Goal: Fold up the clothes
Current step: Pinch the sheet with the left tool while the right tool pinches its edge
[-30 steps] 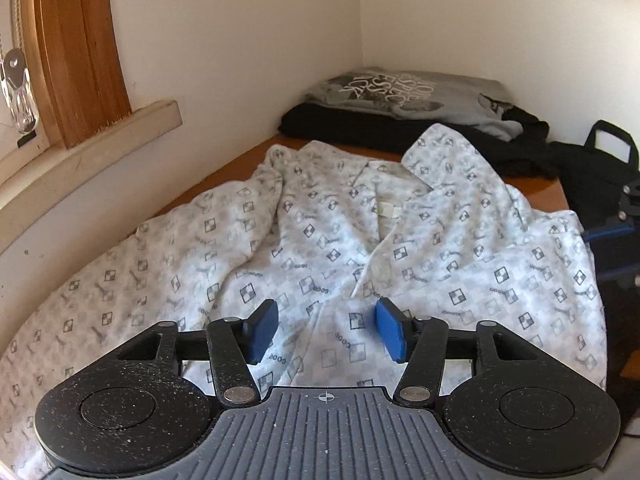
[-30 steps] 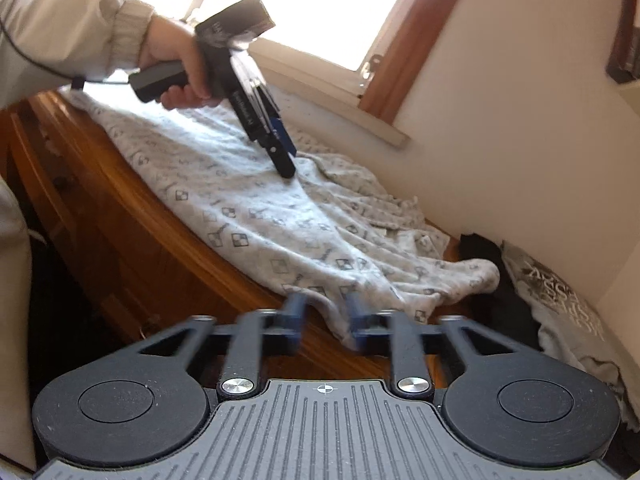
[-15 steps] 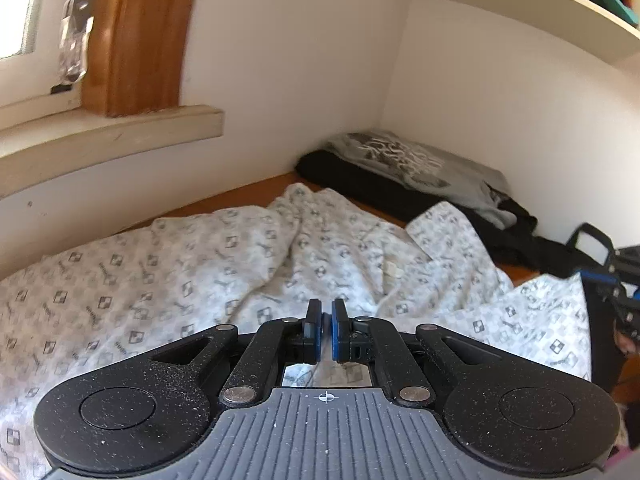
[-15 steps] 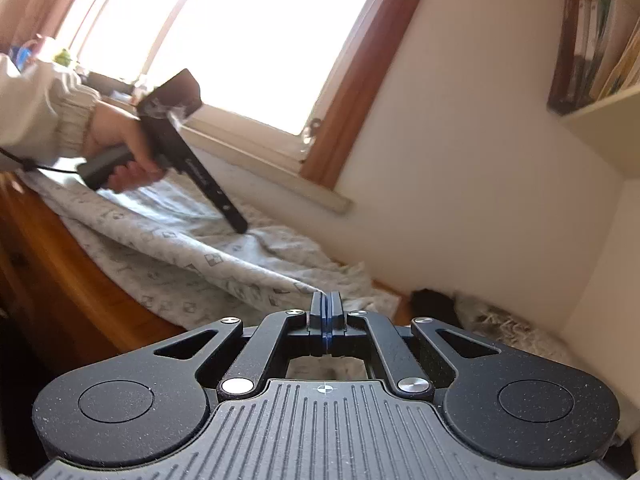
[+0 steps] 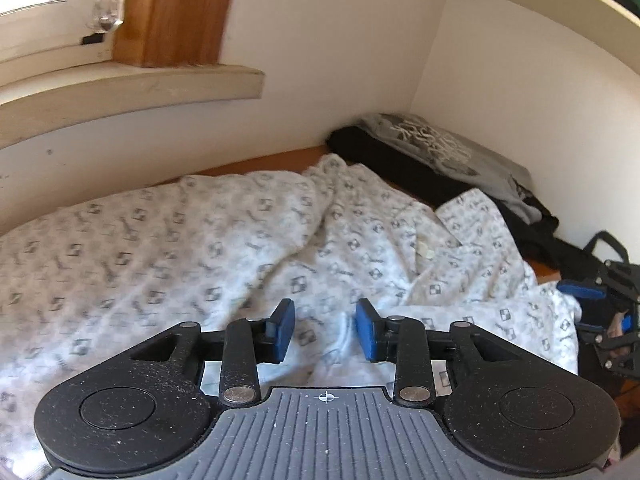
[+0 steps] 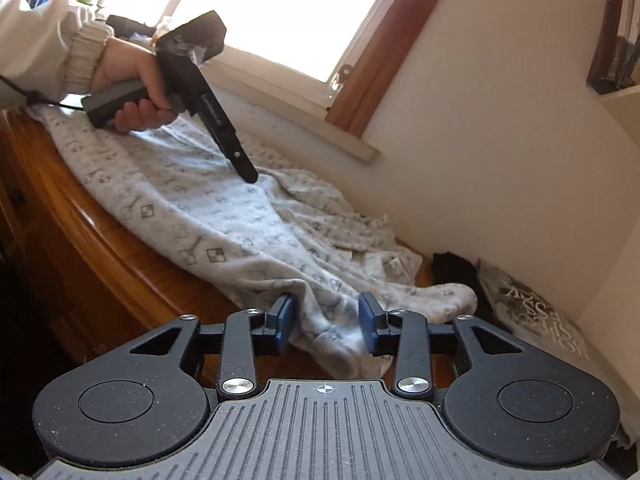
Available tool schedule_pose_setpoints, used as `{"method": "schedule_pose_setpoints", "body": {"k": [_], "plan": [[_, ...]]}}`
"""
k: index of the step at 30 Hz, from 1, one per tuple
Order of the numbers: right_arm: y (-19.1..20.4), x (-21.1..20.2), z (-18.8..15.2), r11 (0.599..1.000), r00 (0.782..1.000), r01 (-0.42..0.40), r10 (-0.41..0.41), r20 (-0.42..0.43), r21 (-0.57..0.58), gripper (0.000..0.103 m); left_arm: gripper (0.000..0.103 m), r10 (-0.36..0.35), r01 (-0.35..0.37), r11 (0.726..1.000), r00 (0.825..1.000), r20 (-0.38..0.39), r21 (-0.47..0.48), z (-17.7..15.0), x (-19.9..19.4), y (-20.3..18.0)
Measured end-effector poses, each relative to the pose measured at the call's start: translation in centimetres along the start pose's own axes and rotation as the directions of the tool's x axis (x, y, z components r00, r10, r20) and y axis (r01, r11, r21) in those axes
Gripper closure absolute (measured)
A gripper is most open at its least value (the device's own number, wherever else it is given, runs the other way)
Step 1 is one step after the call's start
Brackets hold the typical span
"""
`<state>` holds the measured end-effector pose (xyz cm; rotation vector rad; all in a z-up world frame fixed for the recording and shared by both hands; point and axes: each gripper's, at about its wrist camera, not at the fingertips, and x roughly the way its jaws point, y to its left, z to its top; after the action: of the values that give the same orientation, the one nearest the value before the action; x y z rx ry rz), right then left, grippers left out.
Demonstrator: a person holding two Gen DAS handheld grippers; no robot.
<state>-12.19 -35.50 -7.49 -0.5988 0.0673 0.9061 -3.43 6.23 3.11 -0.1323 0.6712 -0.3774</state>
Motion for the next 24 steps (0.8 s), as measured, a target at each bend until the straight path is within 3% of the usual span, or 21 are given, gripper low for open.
{"method": "schedule_pose_setpoints", "body": {"k": [1,2,4,7,10,11,13,14,19,20,21,24], "plan": [[0.1,0.0,0.1,1.0,1.0,0.004,-0.004,0.014,-0.007,0.077,0.067,0.007,-0.007,1.0,1.0,-0.003,-0.001,0.0,-0.3,0.1],[0.2,-0.2,0.1,1.0,0.999,0.012,-0.011,0.032,-0.015,0.093,0.067,0.018,-0.018,1.0,1.0,-0.007,0.009,-0.2,-0.7,0.0],[0.2,-0.6,0.2,1.0,0.997,0.029,-0.028,0.065,-0.012,0.096,0.067,0.032,-0.032,0.999,0.999,-0.019,0.035,-0.4,-1.3,-0.4],[-0.1,-0.5,0.1,0.999,0.999,0.02,-0.021,0.043,0.027,0.097,0.067,0.029,-0.027,0.998,0.999,-0.043,0.055,-0.8,-1.6,-0.5],[0.2,0.1,-0.3,1.0,1.0,0.006,-0.006,0.008,-0.008,0.091,0.068,0.03,-0.027,0.997,0.999,-0.045,0.071,-0.9,-1.4,-0.6],[0.4,0.2,-0.4,1.0,1.0,-0.002,0.002,0.012,-0.025,0.085,0.071,0.03,-0.027,0.997,0.999,-0.04,0.076,-0.9,-1.4,-0.7],[0.6,0.0,-0.2,0.999,1.0,-0.024,0.024,0.015,-0.035,0.069,0.098,0.016,-0.014,0.995,1.0,-0.015,0.096,-1.0,-1.5,-1.0],[0.7,-0.2,-0.1,0.999,0.999,-0.035,0.036,0.016,-0.038,0.065,0.099,0.008,-0.008,0.994,1.0,-0.002,0.105,-1.0,-1.6,-1.2],[1.4,0.1,0.4,0.994,0.999,-0.05,0.051,0.012,-0.094,0.065,0.1,-0.036,0.033,0.996,0.999,0.034,0.082,-0.9,-2.0,-1.0],[1.4,0.3,0.5,0.994,0.999,-0.051,0.053,0.012,-0.097,0.067,0.101,-0.046,0.043,0.997,0.998,0.042,0.071,-0.9,-2.1,-0.8],[1.2,0.3,0.7,0.996,0.999,-0.038,0.041,0.033,-0.084,0.095,0.101,-0.049,0.046,0.997,0.997,0.057,0.057,-1.0,-2.2,-0.5],[0.3,-0.5,1.2,1.0,0.991,0.017,-0.017,0.131,0.004,0.1,0.101,-0.061,0.062,0.998,0.992,0.112,-0.006,-1.2,-2.6,0.6]]}}
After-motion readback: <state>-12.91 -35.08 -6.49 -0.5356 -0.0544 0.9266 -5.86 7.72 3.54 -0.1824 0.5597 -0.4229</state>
